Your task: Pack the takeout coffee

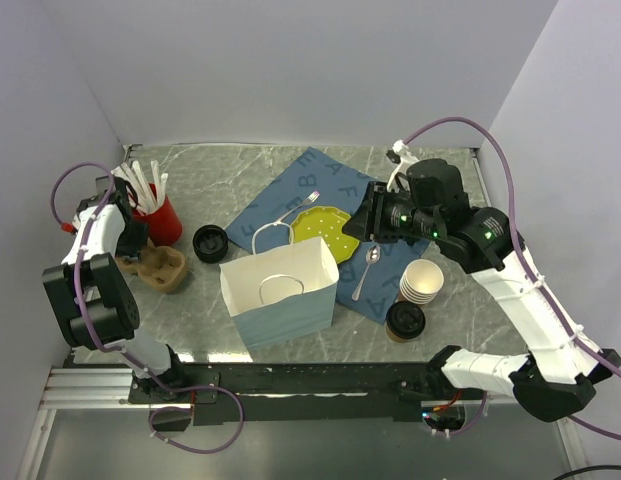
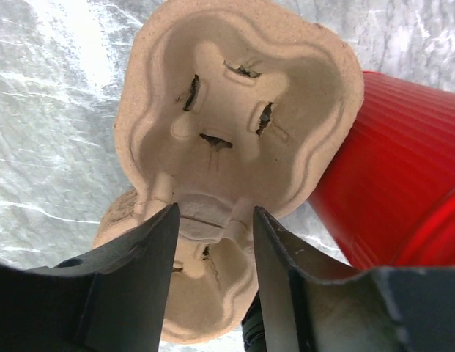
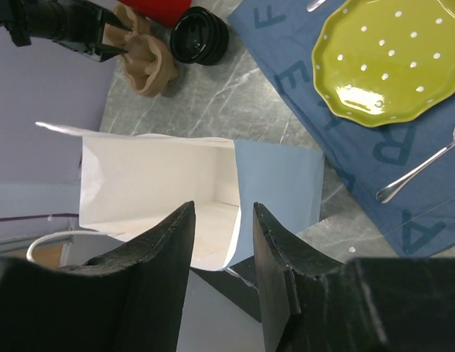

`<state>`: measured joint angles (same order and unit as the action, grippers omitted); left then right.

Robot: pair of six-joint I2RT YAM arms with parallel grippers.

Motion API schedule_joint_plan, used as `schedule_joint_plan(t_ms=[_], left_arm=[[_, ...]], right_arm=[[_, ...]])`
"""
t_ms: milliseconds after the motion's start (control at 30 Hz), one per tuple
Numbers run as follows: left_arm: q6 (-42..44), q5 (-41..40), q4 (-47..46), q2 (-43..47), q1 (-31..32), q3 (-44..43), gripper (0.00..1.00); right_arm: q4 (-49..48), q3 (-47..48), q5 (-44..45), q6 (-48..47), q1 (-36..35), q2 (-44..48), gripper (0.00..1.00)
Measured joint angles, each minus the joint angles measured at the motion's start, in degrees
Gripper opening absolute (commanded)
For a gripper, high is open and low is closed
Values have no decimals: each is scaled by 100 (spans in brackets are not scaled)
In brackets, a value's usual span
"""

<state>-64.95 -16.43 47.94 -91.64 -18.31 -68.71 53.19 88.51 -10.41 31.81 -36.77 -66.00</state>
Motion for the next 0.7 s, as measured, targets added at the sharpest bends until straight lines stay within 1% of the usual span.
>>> schedule_joint_plan(t_ms=[400, 533, 700], left_arm=[[229, 4, 256, -2, -15, -125, 49], [337, 9, 485, -2, -26, -264, 50], [472, 26, 555, -2, -26, -330, 52]], right_arm=[[0, 0, 138, 0, 0, -127, 45], [0, 0, 142, -15, 0, -131, 45], [0, 0, 142, -22, 0, -131, 45]])
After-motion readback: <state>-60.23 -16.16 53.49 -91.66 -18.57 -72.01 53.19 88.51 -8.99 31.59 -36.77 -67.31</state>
